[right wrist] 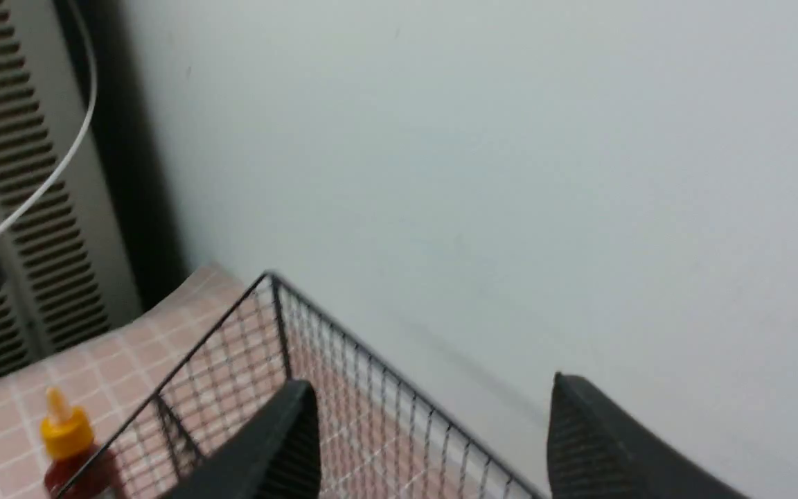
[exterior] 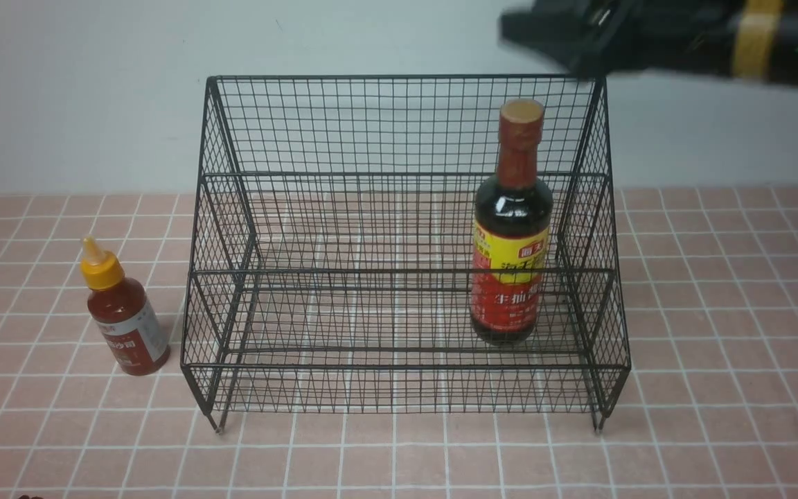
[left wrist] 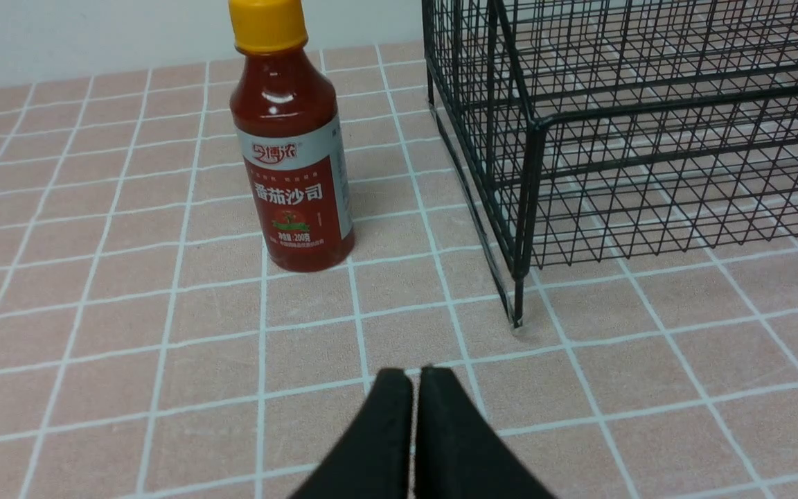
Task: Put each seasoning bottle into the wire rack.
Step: Use the left arm to grab the condiment bottle closest to it
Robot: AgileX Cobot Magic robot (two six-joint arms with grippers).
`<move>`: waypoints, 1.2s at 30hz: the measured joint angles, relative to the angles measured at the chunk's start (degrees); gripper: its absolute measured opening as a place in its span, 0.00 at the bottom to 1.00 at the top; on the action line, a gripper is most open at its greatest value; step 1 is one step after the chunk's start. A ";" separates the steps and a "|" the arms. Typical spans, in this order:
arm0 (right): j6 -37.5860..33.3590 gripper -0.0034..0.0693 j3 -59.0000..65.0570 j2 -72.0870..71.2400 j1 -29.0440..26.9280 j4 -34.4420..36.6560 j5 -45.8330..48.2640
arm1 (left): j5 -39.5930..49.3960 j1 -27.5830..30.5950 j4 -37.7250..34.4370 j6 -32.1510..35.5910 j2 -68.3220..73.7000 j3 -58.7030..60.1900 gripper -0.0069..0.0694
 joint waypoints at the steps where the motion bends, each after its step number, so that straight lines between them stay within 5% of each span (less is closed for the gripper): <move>1: 0.00 0.60 0.00 -1.81 -0.60 0.33 0.84 | 0.00 0.00 0.00 0.00 0.00 0.00 0.08; 9: 0.55 0.43 0.00 -13.83 -4.88 1.27 5.37 | 0.00 0.00 0.00 0.00 0.00 0.00 0.08; 16: 1.29 0.06 -0.05 -22.98 -8.11 1.55 5.96 | 0.00 0.00 0.00 0.00 0.00 0.00 0.08; 21: -2.47 0.03 -0.05 -25.36 -8.38 6.95 8.71 | 0.00 0.00 0.00 0.00 0.00 0.00 0.08; 28: -23.20 0.03 3.73 -28.36 -8.38 27.86 12.18 | 0.00 0.00 0.00 0.00 0.00 0.00 0.08; 36: -57.67 0.03 17.63 -33.79 -8.38 59.90 31.37 | 0.00 0.00 0.00 0.00 0.00 0.00 0.08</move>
